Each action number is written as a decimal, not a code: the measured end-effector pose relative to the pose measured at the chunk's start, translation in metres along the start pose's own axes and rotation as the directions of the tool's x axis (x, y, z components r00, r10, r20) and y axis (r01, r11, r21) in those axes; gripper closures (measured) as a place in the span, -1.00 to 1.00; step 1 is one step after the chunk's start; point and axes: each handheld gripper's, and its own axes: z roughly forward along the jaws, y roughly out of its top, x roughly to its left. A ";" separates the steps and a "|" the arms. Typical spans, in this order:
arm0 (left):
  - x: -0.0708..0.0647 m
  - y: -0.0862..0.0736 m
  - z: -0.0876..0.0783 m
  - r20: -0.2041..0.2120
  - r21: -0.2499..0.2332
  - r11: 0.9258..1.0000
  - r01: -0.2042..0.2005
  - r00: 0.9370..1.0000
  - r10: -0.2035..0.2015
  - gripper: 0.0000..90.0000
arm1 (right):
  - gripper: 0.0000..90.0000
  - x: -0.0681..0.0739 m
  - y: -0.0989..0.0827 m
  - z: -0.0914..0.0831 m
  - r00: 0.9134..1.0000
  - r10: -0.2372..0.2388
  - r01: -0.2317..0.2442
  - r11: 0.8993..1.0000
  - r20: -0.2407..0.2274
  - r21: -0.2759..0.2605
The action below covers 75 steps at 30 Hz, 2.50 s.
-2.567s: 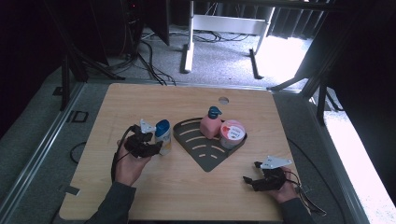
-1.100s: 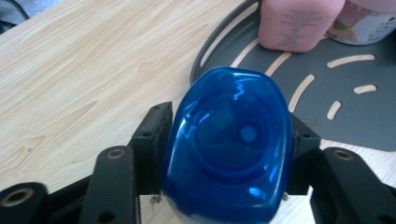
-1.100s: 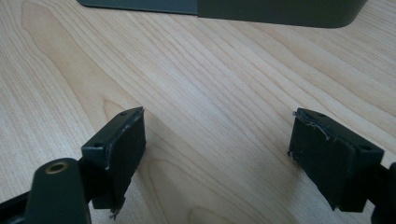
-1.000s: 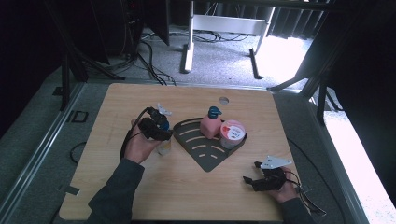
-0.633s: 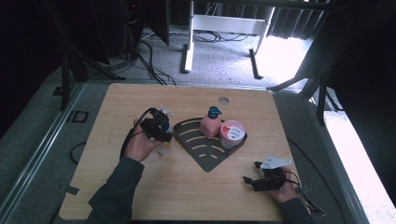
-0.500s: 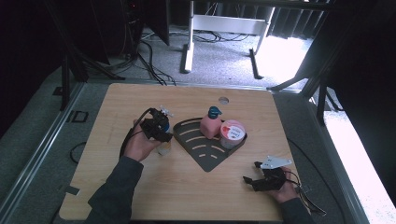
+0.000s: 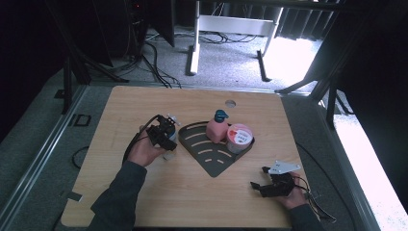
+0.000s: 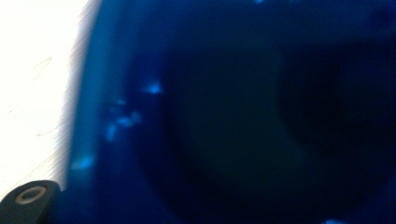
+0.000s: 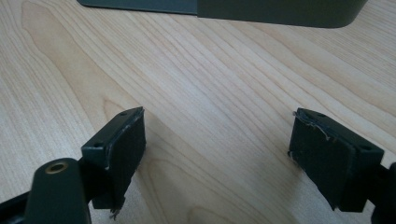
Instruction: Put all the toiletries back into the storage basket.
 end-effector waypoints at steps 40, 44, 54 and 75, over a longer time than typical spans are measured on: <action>0.005 -0.003 -0.011 -0.024 -0.038 0.998 0.045 0.999 -0.046 0.22 | -0.60 0.000 0.000 0.000 1.000 -0.001 0.001 1.000 0.000 0.000; 0.007 -0.004 -0.013 -0.033 -0.047 0.997 0.058 0.998 -0.060 0.22 | -0.60 0.000 0.000 0.000 1.000 -0.001 0.001 1.000 0.000 0.000; 0.008 -0.002 -0.021 -0.035 -0.073 0.996 0.057 0.998 -0.059 0.22 | -0.60 0.000 0.000 0.000 1.000 -0.001 0.001 1.000 0.000 0.000; 0.004 0.016 -0.033 -0.031 -0.123 0.992 0.026 0.999 -0.030 0.22 | -0.60 0.000 0.000 0.000 1.000 -0.001 0.001 1.000 -0.002 0.000</action>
